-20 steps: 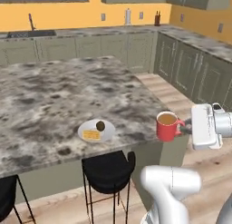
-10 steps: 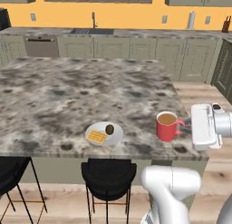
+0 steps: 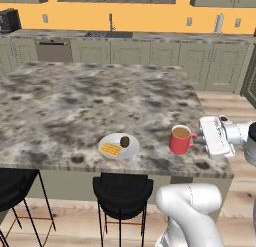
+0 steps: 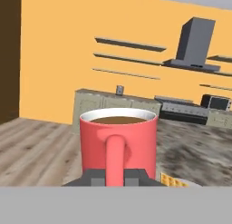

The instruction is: Pick up the brewed coffee from the coffee machine and place it next to the breakfast plate on the dining counter.

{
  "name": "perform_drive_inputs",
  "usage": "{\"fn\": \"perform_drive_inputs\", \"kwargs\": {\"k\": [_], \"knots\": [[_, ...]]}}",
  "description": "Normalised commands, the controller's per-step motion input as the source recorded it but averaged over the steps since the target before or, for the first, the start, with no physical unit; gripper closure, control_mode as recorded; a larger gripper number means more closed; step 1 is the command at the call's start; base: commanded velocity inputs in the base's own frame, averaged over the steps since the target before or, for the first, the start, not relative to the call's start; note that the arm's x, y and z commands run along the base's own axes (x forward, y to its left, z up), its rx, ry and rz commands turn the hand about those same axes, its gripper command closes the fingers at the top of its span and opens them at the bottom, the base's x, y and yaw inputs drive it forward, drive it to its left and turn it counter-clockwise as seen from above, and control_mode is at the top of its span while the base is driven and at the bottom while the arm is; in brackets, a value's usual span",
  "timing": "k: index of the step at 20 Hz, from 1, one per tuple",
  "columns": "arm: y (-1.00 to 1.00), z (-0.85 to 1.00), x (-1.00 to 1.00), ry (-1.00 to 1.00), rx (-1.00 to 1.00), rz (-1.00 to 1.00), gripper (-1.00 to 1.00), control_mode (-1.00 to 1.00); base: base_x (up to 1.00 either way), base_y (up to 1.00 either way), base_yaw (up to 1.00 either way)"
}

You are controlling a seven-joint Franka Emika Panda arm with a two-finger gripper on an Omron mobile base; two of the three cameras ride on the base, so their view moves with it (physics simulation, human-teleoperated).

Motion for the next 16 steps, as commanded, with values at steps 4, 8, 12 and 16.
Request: {"fn": "perform_drive_inputs", "kwargs": {"k": [4, 8, 12, 16], "knots": [[-0.04, -0.96, 0.99, 0.16, 0.0, 0.16, 1.0, -1.0, 0.0, 0.0, 0.0], [-0.15, -0.51, 0.52, 0.0, 0.01, 0.18, 1.0, -1.0, 0.0, 0.0, 0.0], [-0.12, -0.45, 0.66, 0.0, 0.02, 0.1, 1.0, -1.0, 0.0, 0.0, 0.0], [0.04, -0.37, 0.62, 0.0, 0.0, -0.11, 1.0, -1.0, 0.0, 0.0, 0.0]]}}
